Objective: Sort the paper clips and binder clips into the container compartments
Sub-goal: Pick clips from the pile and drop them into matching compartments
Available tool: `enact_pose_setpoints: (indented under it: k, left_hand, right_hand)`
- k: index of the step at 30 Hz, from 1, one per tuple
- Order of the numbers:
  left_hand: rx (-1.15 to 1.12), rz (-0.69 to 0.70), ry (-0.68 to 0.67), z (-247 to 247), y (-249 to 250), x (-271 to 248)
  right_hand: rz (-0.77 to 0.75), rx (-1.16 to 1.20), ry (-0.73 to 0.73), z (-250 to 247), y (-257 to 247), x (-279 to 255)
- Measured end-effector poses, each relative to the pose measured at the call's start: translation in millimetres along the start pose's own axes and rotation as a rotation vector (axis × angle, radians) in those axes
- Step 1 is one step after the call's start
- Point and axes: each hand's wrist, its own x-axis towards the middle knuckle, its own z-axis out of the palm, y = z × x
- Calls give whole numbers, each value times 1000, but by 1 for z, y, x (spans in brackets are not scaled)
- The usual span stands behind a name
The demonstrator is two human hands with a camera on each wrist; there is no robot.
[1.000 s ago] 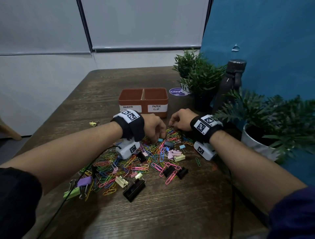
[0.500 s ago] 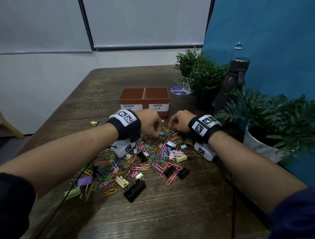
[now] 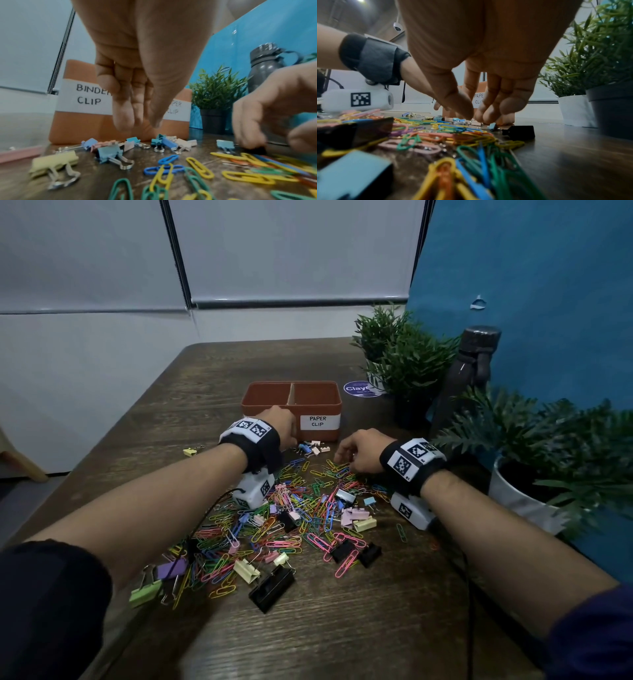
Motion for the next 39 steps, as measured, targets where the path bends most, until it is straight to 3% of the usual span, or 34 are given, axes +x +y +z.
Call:
enact_pose_setpoints:
  k: [6, 11, 15, 19, 24, 33, 39]
  left_hand:
    - [2, 225, -214, 10, -2, -39]
    - [-25, 302, -201, 4, -12, -59]
    - [-63, 270, -185, 2, -18, -59]
    - [-44, 256, -269, 9, -8, -57]
    - [-49, 289, -243, 16, 7, -61]
    - [-105, 297, -186, 18, 8, -67]
    - [-107, 295, -184, 19, 8, -69]
  right_hand:
    - [-30, -168, -107, 3, -20, -12]
    - [-47, -160, -115, 4, -29, -21]
    - [-29, -98, -43, -10, -26, -29]
    - [-2, -153, -121, -14, -26, -27]
    - [-1, -219, -187, -7, -28, -23]
    - [5, -239, -84, -1, -17, -20]
    - [44, -114, -7, -17, -10, -20]
